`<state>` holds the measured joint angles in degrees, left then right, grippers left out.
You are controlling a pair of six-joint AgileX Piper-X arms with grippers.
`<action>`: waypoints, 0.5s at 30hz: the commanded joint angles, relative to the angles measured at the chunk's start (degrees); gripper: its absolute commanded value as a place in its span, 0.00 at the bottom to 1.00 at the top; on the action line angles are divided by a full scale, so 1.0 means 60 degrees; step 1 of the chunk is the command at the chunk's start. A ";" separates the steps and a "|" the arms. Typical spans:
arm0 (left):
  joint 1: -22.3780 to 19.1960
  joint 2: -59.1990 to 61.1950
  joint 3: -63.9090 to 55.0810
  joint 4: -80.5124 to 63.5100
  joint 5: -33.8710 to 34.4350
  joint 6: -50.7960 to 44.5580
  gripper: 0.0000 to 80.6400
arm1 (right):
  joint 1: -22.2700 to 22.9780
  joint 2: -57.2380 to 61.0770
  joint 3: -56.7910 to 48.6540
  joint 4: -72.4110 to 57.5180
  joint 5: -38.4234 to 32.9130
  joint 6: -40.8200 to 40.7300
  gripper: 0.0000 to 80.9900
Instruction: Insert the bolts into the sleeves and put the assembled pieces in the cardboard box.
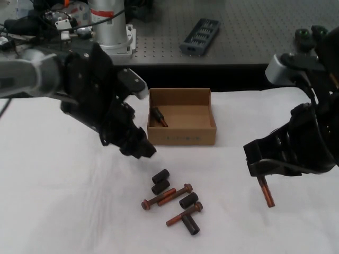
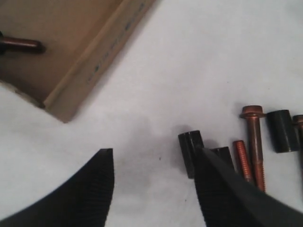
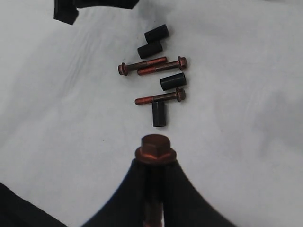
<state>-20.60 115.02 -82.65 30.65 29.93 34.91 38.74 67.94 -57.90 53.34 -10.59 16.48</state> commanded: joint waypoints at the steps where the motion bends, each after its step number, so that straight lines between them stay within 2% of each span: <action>1: -0.0160 0.0149 -0.0313 0.0456 0.0061 0.0114 0.48 | 0.0011 -0.0138 -0.0024 -0.0173 -0.0145 -0.0147 0.02; 7: -0.0542 0.0282 -0.0389 0.0878 -0.0074 0.0260 0.48 | 0.0011 -0.0138 -0.0024 -0.0173 -0.0109 -0.0307 0.02; 15: -0.0598 0.0486 -0.0389 0.0871 -0.0507 0.0470 0.48 | 0.0011 -0.0138 -0.0024 -0.0173 -0.0109 -0.0377 0.02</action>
<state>-24.11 116.93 -84.09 35.09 28.68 36.66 38.74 67.94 -57.90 52.95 -10.59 14.79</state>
